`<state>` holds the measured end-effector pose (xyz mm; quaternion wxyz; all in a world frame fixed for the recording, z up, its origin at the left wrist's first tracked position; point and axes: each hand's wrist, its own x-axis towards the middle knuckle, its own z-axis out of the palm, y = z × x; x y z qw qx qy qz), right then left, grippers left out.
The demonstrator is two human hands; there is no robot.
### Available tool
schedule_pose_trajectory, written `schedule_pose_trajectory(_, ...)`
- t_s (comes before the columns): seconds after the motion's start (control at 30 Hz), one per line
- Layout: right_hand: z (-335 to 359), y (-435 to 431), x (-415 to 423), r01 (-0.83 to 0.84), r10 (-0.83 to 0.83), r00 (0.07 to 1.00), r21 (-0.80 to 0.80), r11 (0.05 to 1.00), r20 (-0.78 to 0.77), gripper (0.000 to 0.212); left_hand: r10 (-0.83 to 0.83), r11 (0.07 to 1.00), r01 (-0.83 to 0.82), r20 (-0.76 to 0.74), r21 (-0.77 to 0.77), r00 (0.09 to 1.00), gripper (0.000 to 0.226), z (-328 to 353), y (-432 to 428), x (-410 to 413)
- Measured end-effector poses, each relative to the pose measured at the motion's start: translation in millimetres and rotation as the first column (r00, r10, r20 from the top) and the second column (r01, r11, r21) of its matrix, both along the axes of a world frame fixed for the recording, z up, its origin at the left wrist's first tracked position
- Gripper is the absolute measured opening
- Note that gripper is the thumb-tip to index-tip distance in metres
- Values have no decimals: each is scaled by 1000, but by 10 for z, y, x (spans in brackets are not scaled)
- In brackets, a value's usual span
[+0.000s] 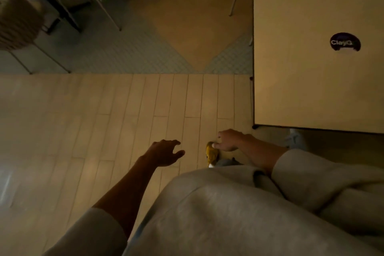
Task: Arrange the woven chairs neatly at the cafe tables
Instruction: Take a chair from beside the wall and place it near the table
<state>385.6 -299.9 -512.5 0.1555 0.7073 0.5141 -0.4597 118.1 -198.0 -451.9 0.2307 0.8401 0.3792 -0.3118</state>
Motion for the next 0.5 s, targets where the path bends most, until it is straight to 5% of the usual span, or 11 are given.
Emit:
schedule_pose_trajectory(0.37, 236, 2032, 859, 11, -14, 998, 60, 998, 61, 79, 137, 990, -133, 110, -43, 984, 63, -15, 1991, 741)
schedule_pose_trajectory(0.5, 242, 2463, 1084, -12, 10, 996, 21, 1000, 85, 81, 70, 994, -60, 104, -90, 992, 68, -161, 2609, 1066)
